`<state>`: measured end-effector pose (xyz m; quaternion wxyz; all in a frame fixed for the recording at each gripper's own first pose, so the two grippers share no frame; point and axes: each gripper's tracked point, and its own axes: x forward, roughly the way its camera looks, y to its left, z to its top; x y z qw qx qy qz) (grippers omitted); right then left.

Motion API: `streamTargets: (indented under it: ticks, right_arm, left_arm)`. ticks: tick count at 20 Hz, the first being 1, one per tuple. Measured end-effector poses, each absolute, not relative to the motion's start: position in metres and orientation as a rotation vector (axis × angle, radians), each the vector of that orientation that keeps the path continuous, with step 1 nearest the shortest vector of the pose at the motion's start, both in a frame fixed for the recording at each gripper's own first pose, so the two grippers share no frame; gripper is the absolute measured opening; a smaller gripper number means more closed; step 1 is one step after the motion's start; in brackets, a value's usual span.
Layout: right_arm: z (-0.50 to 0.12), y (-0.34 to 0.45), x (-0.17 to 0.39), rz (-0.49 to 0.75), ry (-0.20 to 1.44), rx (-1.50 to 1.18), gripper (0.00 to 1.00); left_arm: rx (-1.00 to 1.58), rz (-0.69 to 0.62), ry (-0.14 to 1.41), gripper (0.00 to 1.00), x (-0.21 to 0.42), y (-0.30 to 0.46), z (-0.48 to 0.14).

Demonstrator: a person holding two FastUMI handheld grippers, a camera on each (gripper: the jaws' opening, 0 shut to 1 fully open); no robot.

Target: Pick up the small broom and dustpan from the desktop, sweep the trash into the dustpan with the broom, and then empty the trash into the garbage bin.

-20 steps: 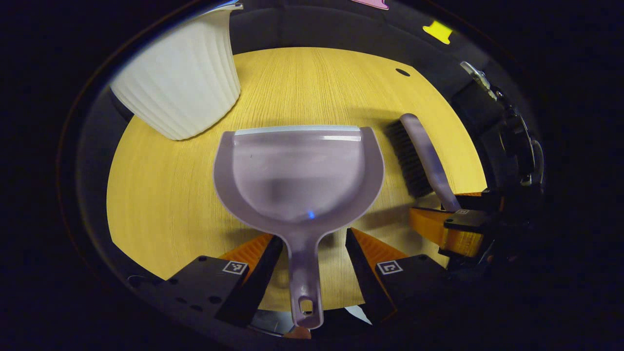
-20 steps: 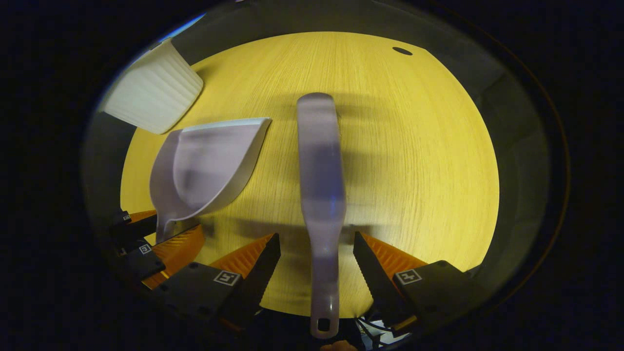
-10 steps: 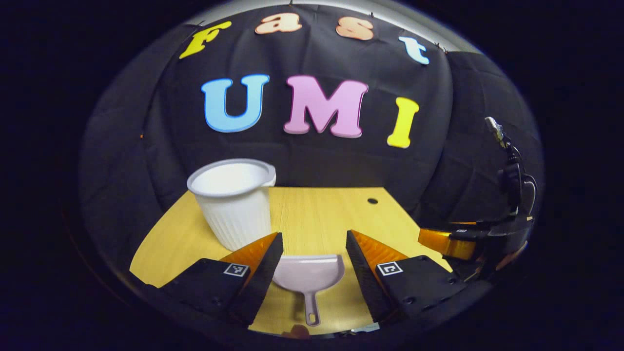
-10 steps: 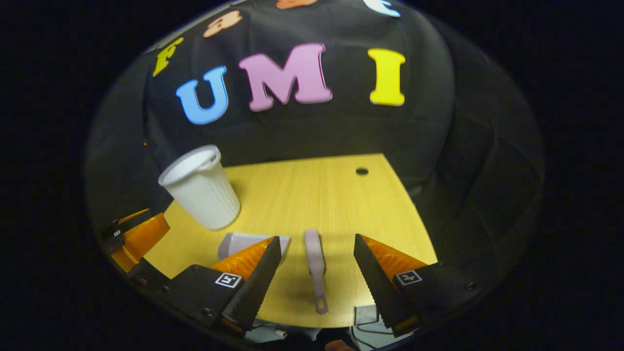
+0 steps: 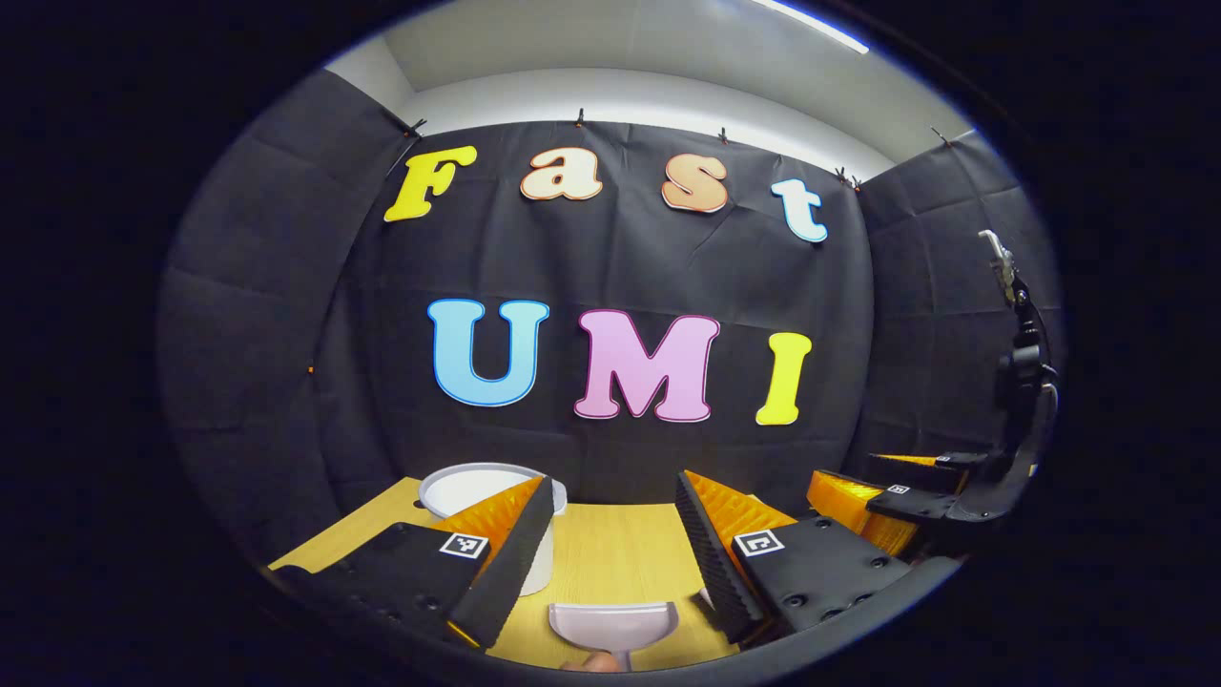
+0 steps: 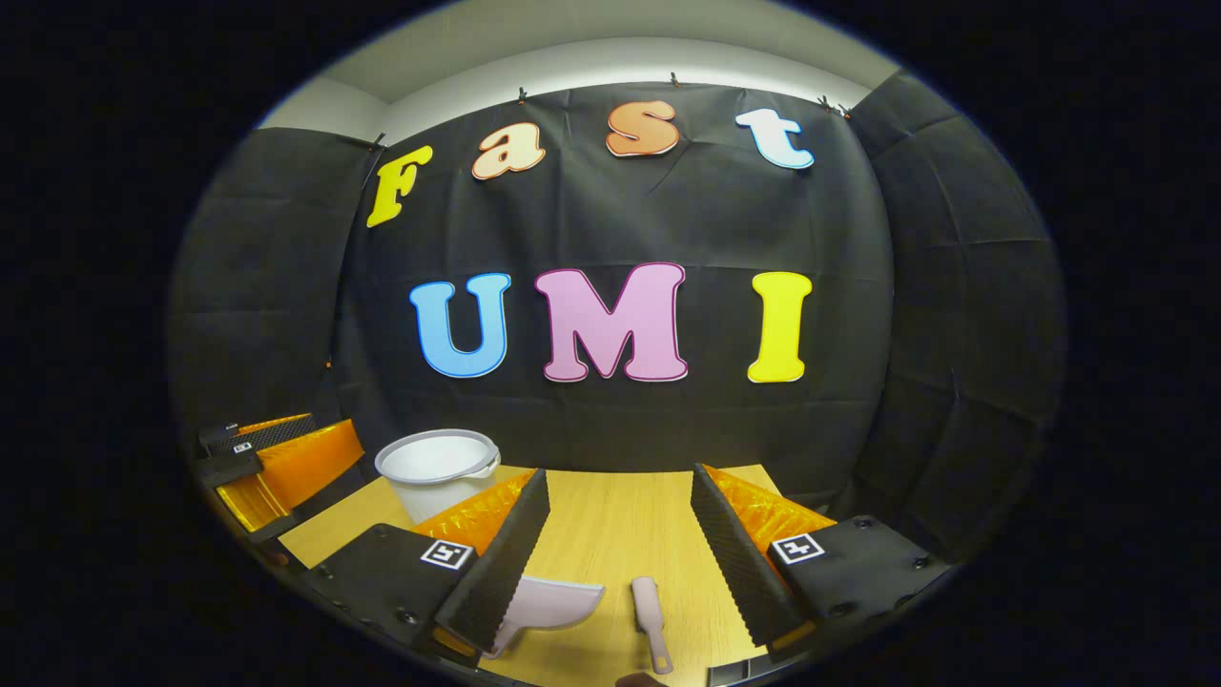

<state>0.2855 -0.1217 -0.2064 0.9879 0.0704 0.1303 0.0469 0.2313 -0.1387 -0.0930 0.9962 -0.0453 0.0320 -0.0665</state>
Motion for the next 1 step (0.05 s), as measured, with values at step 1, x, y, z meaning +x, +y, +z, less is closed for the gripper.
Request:
streamTargets:
  ticks: [1]
  right_arm:
    - [-0.2049,-0.1208,0.2858,0.095,0.26,0.146,0.97]
  left_arm:
    - [-0.086,-0.137,0.059,0.76,0.2307,-0.1406,-0.0913]
